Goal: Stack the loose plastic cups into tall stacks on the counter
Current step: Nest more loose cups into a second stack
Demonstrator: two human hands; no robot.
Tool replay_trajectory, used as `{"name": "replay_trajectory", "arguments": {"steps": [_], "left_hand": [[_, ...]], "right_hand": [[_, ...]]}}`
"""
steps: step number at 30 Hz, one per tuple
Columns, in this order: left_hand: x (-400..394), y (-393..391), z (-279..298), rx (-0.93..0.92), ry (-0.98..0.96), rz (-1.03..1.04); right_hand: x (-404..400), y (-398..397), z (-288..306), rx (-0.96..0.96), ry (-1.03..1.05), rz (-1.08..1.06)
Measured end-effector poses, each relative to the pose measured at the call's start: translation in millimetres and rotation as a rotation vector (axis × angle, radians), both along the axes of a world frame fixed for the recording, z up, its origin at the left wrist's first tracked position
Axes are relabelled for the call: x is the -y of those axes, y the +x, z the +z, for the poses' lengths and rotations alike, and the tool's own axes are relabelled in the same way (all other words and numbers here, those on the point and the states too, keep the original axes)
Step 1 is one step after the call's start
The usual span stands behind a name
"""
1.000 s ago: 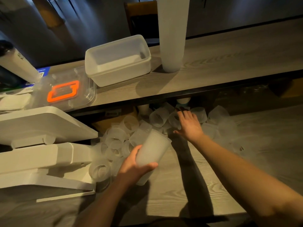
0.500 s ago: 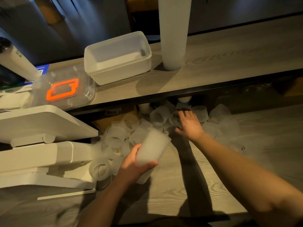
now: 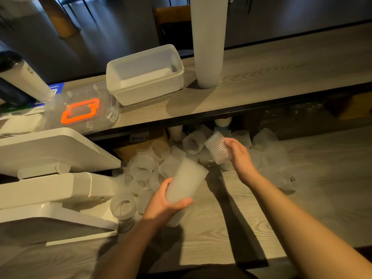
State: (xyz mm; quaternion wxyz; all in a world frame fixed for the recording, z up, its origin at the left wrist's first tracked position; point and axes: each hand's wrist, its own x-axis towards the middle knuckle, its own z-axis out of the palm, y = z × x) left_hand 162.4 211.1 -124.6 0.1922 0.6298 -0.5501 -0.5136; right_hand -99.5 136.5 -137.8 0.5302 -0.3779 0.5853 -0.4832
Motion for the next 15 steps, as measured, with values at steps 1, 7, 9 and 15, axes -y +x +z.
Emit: {"name": "replay_trajectory", "arguments": {"steps": [1,7,9,15], "left_hand": [[-1.2,-0.1,-0.1,-0.003,-0.004,-0.006],[-7.5,0.6,-0.6,0.025,-0.039,-0.072],[-9.7,1.3,0.3,0.027,-0.048,-0.08],[-14.2,5.8,-3.1,0.053,-0.036,-0.104]], "right_hand": [[-5.0,1.6,4.5,0.021,-0.006,0.019],[-27.7,18.5,26.0,-0.029,-0.067,0.183],[-32.4,24.8,30.1,-0.06,-0.083,0.212],[-38.9,36.2,30.4,-0.181,-0.104,0.206]]}}
